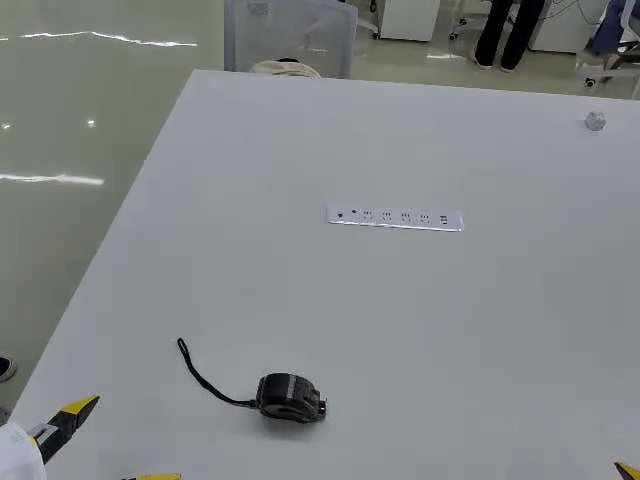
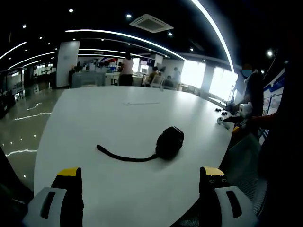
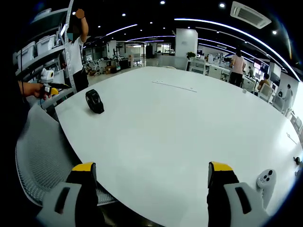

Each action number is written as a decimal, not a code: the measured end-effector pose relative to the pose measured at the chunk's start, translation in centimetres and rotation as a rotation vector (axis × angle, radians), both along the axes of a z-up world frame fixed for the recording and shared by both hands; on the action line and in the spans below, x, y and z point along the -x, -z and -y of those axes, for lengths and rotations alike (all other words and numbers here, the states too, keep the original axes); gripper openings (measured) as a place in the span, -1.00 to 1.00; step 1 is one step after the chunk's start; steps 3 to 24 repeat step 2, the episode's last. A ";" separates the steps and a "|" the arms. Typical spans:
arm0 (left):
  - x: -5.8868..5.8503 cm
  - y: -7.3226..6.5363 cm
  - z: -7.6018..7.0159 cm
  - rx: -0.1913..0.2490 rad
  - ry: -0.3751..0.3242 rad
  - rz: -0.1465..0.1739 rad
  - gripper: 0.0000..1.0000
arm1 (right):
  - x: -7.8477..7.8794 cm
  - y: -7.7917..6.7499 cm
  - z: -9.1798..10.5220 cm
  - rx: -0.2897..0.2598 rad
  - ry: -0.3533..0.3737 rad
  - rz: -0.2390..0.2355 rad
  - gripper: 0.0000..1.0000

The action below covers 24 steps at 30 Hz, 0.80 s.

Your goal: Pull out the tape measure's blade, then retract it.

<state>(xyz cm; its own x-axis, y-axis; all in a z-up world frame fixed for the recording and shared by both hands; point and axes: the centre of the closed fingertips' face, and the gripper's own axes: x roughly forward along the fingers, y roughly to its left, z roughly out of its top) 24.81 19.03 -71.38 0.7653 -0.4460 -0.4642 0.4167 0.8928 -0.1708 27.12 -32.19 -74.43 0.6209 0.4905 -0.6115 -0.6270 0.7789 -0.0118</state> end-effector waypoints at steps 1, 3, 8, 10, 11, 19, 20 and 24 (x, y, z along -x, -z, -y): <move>0.0 0.0 0.0 0.000 0.000 0.000 1.00 | 0.0 0.0 0.0 -0.002 0.003 0.001 1.00; -0.1 0.1 0.0 0.000 0.000 -0.001 1.00 | 0.0 0.1 0.0 -0.004 0.005 -0.001 1.00; -0.1 0.1 0.0 0.000 0.000 -0.001 1.00 | 0.0 0.1 0.0 -0.004 0.005 -0.001 1.00; -0.1 0.1 0.0 0.000 0.000 -0.001 1.00 | 0.0 0.1 0.0 -0.004 0.005 -0.001 1.00; -0.1 0.1 0.0 0.000 0.000 -0.001 1.00 | 0.0 0.1 0.0 -0.004 0.005 -0.001 1.00; -0.1 0.1 0.0 0.000 0.000 -0.001 1.00 | 0.0 0.1 0.0 -0.004 0.005 -0.001 1.00; -0.1 0.1 0.0 0.000 0.000 -0.001 1.00 | 0.0 0.1 0.0 -0.004 0.005 -0.001 1.00; -0.1 0.1 0.0 0.000 0.000 -0.001 1.00 | 0.0 0.1 0.0 -0.004 0.005 -0.001 1.00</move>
